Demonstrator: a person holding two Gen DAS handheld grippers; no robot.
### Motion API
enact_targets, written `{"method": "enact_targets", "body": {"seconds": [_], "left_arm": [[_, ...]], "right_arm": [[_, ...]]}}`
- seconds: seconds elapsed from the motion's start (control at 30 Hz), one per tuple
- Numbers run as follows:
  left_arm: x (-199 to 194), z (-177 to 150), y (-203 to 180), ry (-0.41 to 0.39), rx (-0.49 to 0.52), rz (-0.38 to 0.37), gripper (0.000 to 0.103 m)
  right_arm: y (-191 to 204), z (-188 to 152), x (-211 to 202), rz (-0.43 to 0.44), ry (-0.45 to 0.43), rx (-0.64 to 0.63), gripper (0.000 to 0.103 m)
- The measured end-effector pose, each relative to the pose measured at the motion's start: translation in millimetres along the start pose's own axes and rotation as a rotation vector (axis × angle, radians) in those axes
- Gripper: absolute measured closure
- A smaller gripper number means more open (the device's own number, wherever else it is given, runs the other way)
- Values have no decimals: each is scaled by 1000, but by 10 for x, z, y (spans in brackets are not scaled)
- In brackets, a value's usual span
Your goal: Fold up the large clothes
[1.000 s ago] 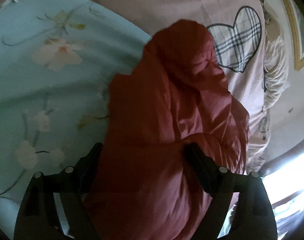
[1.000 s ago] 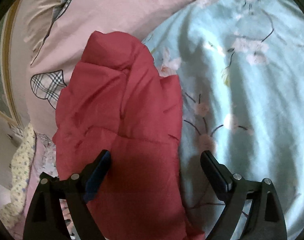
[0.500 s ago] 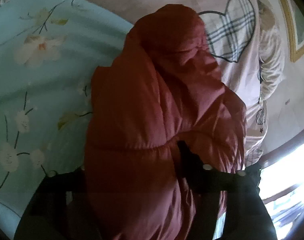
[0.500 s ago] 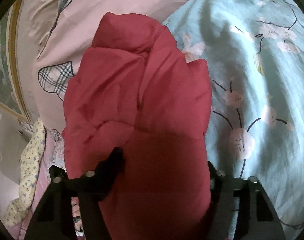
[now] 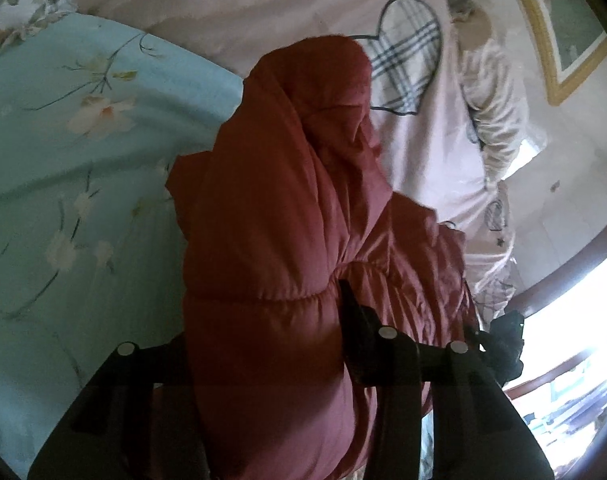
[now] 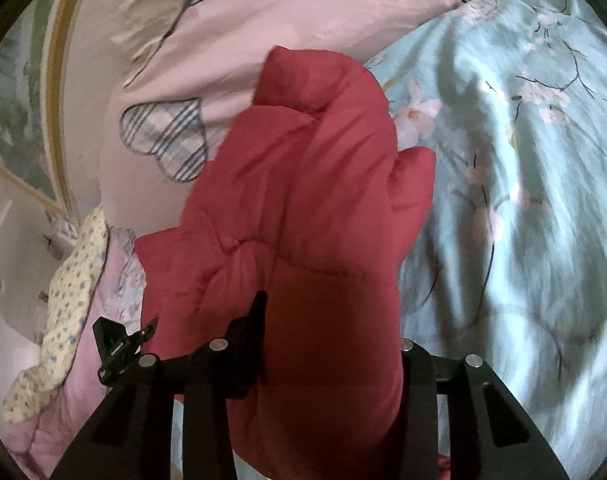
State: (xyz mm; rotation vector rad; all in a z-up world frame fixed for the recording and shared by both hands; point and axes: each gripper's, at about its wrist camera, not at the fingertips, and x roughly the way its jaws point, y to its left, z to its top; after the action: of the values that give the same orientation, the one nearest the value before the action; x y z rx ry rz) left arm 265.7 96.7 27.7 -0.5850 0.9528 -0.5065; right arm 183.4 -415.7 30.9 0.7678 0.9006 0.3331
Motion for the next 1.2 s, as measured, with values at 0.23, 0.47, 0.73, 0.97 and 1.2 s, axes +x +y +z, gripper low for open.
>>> {"method": "enact_targets", "body": {"seconds": [0.23, 0.47, 0.73, 0.97, 1.2], "left_arm": [[-421, -462, 46, 3, -11, -20, 63], [-740, -843, 110, 29, -23, -32, 63], [-961, -1087, 121, 52, -22, -22, 63], [-845, -1160, 268, 52, -46, 14, 63], [-748, -1221, 405, 53, -57, 38, 59]], "right_arm": [[98, -511, -254, 13, 39, -7, 63], [106, -958, -492, 43, 43, 29, 63], [41, -1318, -641, 62, 36, 77, 62], [-149, -1374, -618, 63, 22, 117, 61], [-280, -1406, -548, 58, 19, 137, 51]]}}
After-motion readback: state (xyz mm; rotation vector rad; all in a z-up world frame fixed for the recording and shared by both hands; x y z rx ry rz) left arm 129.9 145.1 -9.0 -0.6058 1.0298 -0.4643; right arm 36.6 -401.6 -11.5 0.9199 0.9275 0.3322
